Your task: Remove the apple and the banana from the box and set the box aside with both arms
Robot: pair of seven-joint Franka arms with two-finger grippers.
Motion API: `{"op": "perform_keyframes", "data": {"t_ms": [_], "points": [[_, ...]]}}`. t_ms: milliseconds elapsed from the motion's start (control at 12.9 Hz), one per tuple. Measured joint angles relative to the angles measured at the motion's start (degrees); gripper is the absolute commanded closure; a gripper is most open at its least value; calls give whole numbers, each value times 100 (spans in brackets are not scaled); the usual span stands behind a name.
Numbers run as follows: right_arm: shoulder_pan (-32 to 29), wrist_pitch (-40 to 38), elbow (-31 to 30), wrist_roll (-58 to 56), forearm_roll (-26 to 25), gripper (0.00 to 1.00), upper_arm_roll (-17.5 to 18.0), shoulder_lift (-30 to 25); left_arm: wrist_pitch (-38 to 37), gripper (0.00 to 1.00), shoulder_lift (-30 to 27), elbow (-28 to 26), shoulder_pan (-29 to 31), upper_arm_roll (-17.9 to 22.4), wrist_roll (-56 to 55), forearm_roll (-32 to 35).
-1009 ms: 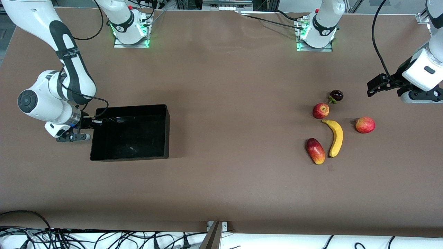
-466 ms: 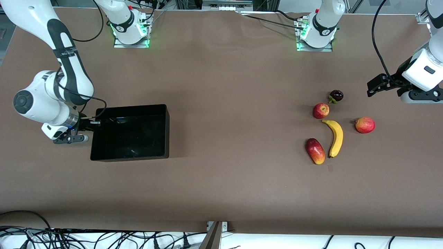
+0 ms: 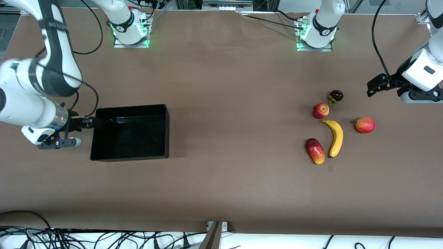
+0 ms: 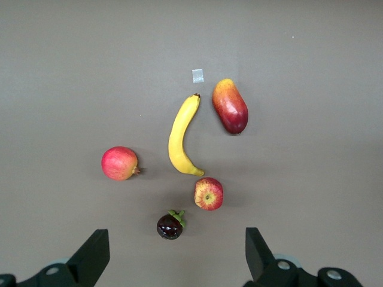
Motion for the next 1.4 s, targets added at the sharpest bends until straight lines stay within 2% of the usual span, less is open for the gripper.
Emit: {"op": "perform_keyframes", "data": {"t_ms": [155, 388, 698, 853, 1397], "points": [[139, -399, 231, 111, -18, 0, 1, -288, 0, 0, -1, 1, -1, 0, 0, 0], [168, -1032, 235, 131, -38, 0, 1, -989, 0, 0, -2, 3, -1, 0, 0, 0], [168, -1172, -373, 131, -230, 0, 69, -1939, 0, 0, -3, 4, -2, 0, 0, 0], [171, -1161, -494, 134, -298, 0, 186, -2042, -4, 0, -3, 4, -2, 0, 0, 0], [170, -1105, -417, 114, -466, 0, 206, -2031, -42, 0, -3, 4, -2, 0, 0, 0]]}}
